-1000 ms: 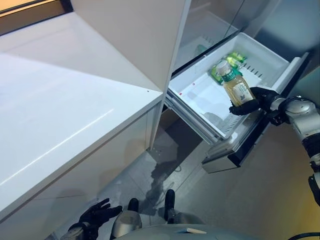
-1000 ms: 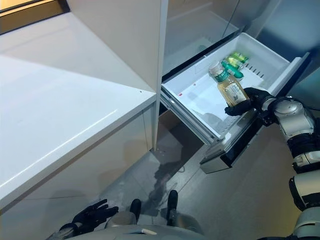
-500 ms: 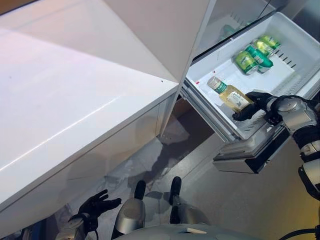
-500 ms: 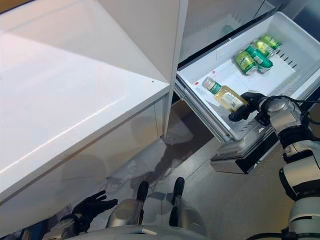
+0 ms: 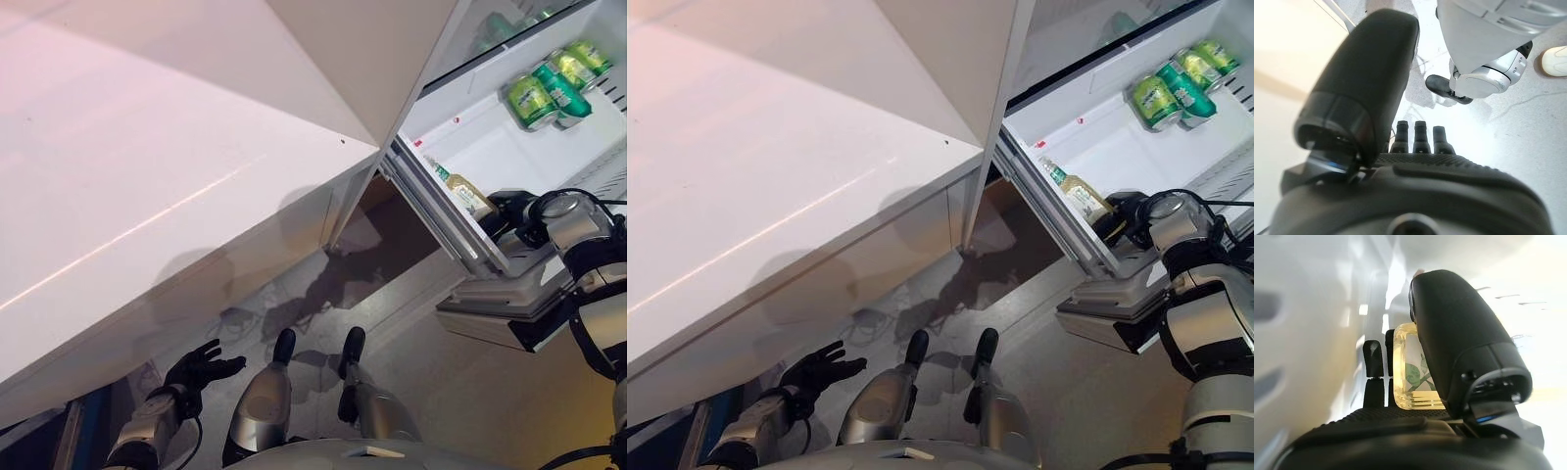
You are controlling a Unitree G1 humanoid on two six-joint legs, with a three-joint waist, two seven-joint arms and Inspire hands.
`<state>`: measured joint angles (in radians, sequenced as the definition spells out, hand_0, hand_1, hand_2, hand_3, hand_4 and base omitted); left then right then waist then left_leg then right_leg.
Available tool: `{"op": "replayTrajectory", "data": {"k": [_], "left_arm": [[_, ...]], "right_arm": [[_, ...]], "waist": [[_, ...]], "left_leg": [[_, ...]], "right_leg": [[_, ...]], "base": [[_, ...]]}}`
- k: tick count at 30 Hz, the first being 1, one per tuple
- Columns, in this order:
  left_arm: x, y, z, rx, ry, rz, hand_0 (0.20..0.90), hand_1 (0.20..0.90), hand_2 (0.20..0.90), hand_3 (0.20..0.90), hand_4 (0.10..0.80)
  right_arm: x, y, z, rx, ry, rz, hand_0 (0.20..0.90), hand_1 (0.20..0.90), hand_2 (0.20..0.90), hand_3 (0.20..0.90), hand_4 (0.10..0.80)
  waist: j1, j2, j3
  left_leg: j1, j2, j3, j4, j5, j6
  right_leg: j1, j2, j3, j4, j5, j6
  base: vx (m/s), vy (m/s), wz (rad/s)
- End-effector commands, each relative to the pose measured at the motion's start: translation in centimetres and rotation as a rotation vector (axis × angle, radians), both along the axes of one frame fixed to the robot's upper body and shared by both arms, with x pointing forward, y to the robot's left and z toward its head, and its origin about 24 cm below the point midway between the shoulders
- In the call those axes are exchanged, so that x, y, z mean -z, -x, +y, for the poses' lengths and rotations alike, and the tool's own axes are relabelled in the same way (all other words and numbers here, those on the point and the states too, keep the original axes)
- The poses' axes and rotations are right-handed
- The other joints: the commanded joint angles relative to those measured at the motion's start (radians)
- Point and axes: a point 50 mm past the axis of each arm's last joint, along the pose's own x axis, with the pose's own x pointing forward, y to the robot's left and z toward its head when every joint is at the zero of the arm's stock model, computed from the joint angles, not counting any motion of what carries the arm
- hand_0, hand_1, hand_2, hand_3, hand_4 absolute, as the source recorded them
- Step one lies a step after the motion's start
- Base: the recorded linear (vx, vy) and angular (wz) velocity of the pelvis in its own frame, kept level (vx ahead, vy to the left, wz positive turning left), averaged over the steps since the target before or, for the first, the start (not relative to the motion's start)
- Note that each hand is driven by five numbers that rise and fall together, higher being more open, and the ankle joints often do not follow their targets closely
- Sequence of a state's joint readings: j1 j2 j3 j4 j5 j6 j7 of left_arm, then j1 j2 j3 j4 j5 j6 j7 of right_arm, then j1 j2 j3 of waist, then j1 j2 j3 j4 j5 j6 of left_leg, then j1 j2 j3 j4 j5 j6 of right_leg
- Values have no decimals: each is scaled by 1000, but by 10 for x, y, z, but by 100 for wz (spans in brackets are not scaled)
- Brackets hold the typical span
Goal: Put drinks into fridge and close the fridge
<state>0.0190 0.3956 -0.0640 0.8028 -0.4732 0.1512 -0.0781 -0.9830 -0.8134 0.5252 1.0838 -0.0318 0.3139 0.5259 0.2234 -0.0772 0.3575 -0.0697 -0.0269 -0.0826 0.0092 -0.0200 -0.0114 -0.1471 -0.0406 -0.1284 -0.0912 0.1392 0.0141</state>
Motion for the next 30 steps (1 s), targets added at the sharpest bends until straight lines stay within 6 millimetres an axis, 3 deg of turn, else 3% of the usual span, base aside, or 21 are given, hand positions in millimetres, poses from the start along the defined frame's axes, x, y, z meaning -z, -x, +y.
{"op": "replayTrajectory", "data": {"k": [1,17,18,20,30], "left_arm": [[-11,0,20,14,-61,26,900,900,900,900,800],[-15,-24,11,-6,-19,-29,900,900,900,900,800],[-16,-26,11,-4,-15,-30,900,900,900,900,800],[-16,-27,10,-1,-13,-32,900,900,900,900,800],[-14,-28,8,-6,-9,-21,900,900,900,900,800]], "right_arm": [[-75,-10,-12,65,24,-179,300,300,300,200,100],[-77,-16,-5,130,18,-203,309,309,309,211,111],[-77,-16,-5,135,14,-212,747,747,747,722,622],[-79,-16,-5,141,21,-224,900,900,900,900,800],[-83,-15,-9,168,1,-282,900,900,900,900,800]], "waist": [[13,15,-23],[-3,51,27],[-5,53,27],[-7,54,26],[-21,49,5]], "left_leg": [[-121,-29,-16,-41,69,11],[-178,-45,-17,-27,83,13],[-178,-45,-15,-28,83,13],[-176,-44,-13,-29,83,14],[-148,-39,5,-39,77,12]], "right_leg": [[-3,12,-37,90,-87,45],[-69,7,-28,112,-88,33],[-71,7,-27,113,-88,33],[-73,7,-26,116,-89,33],[-54,6,-23,110,-89,36]], "base": [[-34,17,6],[-31,29,1],[-31,27,0],[-18,16,0],[-1,2,-1]]}}
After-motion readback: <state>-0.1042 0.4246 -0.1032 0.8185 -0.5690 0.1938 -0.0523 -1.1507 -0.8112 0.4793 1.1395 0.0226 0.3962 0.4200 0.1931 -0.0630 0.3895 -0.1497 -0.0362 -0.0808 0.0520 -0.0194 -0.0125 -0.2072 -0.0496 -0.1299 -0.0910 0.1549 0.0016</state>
